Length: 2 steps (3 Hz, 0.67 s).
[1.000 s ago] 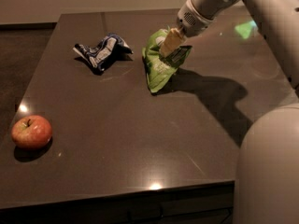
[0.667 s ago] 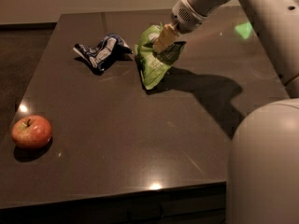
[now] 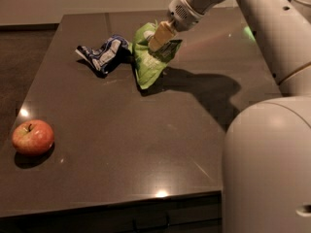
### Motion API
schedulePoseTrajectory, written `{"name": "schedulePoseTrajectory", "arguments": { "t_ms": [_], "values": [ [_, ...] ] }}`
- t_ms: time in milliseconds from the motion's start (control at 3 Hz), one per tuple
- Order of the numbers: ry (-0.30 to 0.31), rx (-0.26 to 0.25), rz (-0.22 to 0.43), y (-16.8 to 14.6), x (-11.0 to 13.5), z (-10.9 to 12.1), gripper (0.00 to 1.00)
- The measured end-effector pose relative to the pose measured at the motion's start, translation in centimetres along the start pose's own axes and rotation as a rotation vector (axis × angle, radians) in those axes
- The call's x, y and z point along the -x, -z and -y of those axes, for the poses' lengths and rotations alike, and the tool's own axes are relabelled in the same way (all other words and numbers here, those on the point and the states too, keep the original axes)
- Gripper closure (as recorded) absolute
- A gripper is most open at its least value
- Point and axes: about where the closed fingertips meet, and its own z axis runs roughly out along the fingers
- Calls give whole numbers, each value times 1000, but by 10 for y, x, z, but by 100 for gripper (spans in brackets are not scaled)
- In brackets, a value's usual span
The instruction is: Move green rice chip bag near blue chip bag
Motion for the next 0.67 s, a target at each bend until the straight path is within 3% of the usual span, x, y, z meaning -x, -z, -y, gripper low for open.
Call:
{"name": "schedulePoseTrajectory", "arguments": {
  "t_ms": [667],
  "values": [
    [-21, 15, 7, -14, 6, 1, 36]
  ]
}}
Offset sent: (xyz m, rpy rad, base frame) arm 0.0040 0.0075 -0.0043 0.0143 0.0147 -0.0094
